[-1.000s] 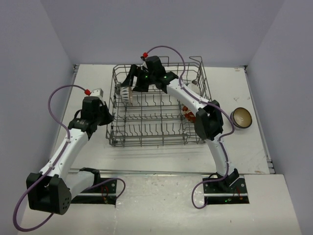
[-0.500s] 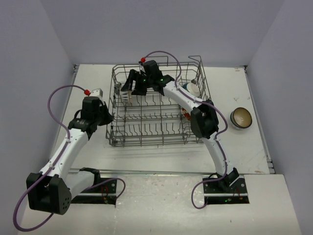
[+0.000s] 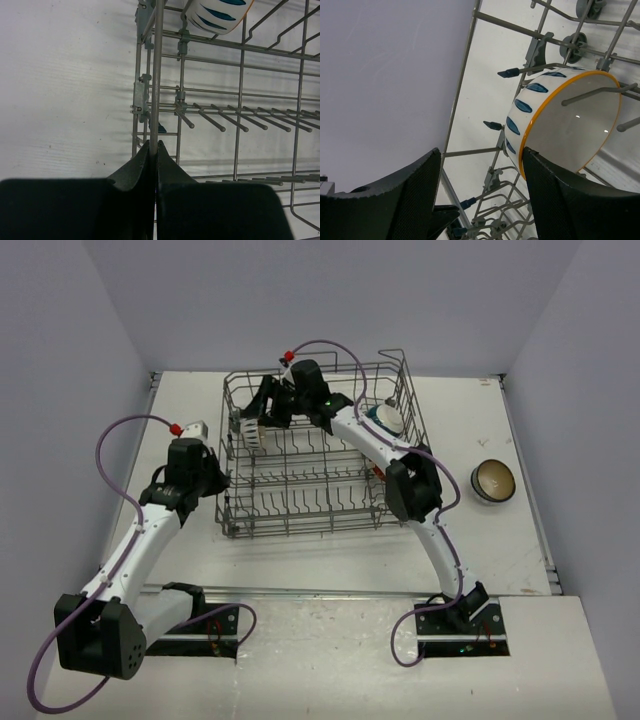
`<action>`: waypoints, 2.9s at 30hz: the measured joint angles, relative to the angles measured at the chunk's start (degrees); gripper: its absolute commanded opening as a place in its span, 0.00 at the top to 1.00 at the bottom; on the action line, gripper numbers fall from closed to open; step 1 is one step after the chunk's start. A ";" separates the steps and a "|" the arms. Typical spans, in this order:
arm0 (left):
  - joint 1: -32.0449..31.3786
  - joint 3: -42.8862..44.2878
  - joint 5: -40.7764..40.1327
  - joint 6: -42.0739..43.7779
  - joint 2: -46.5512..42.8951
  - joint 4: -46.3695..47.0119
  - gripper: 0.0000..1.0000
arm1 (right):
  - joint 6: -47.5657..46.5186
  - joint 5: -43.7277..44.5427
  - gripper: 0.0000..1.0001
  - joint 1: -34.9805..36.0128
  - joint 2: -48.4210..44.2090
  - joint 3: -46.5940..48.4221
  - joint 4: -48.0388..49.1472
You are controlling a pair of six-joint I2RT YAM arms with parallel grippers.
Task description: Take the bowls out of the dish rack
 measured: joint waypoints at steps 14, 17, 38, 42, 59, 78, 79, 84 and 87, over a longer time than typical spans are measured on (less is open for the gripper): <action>0.15 -0.70 0.35 -0.42 -0.50 0.92 1.00 | 0.26 1.68 0.43 1.03 0.44 -0.68 0.17; 0.15 -0.70 0.39 -0.42 -0.52 0.92 1.00 | 0.57 2.75 0.47 1.29 0.66 -0.68 -0.04; 0.24 -3.96 1.27 -2.12 -4.72 2.08 1.00 | 4.70 5.90 0.97 2.16 1.01 -4.22 2.10; 0.26 -3.91 1.42 -2.36 -4.57 2.05 1.00 | 5.33 5.51 1.00 2.10 0.79 -5.44 4.39; 0.35 -1.79 1.57 -2.56 -1.90 0.22 1.00 | 16.41 -1.29 1.00 -0.59 -4.92 -29.73 37.55; 0.28 1.05 1.86 -2.27 2.27 0.90 1.00 | 27.71 -15.67 0.72 -4.85 -7.80 -31.93 44.30; 0.28 1.05 1.88 -2.27 2.27 0.92 1.00 | 25.81 -15.69 0.69 -4.85 -7.93 -31.12 41.92; 0.28 1.03 1.90 -2.29 2.08 0.94 1.00 | 14.51 -13.70 0.61 -4.46 -7.76 -22.47 26.18; 0.28 0.92 1.92 -2.29 1.92 1.01 1.00 | 8.04 -10.95 0.61 -3.63 -7.76 -16.41 18.93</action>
